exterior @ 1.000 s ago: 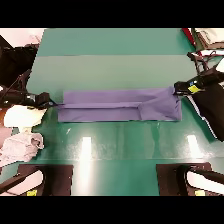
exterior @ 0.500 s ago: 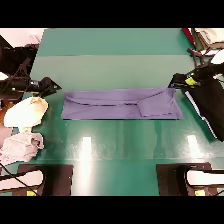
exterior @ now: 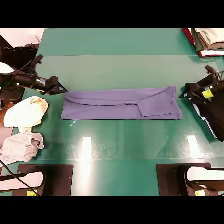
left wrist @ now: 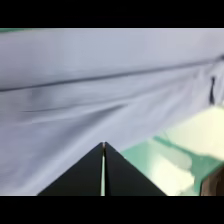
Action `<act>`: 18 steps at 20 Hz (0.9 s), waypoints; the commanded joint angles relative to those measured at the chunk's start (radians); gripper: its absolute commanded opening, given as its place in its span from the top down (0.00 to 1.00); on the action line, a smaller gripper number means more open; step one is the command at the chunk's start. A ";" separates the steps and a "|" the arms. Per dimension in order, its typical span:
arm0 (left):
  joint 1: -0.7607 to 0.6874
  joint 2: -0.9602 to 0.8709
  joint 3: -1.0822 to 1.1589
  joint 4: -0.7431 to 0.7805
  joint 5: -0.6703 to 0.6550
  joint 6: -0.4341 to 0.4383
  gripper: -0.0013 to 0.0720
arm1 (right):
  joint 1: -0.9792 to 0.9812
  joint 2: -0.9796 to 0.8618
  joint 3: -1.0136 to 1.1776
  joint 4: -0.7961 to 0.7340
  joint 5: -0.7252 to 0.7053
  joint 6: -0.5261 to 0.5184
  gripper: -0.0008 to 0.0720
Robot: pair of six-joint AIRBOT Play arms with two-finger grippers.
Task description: Fold the shirts.
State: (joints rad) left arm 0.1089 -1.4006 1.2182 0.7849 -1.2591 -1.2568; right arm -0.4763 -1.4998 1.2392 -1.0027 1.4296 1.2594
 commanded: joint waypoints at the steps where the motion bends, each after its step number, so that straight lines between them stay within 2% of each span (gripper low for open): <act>1: -0.143 -0.001 0.003 0.002 0.013 0.000 0.95 | -0.088 -0.017 -0.094 0.118 -0.059 -0.127 0.07; 7: -0.336 -0.001 0.003 0.009 0.030 -0.016 0.95 | -0.062 -0.170 -0.002 0.142 -0.019 -0.187 0.10; 13: -0.401 -0.002 0.001 0.031 0.053 -0.030 0.95 | 0.027 -0.272 0.038 0.147 0.021 -0.218 0.12; 14: -0.401 -0.002 0.001 0.033 0.054 -0.045 0.95 | 0.039 -0.277 0.037 0.148 0.022 -0.218 0.20; 16: -0.401 -0.002 0.001 0.055 0.064 -0.064 0.95 | 0.066 -0.276 0.037 0.147 0.028 -0.227 0.24; 18: -0.401 -0.002 0.001 0.062 0.074 -0.079 0.95 | 0.084 -0.276 0.037 0.147 0.029 -0.240 0.49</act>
State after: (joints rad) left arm -0.2867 -1.4021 1.2198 0.8295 -1.2026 -1.3102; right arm -0.4221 -1.7683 1.2732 -0.8505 1.4540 1.0374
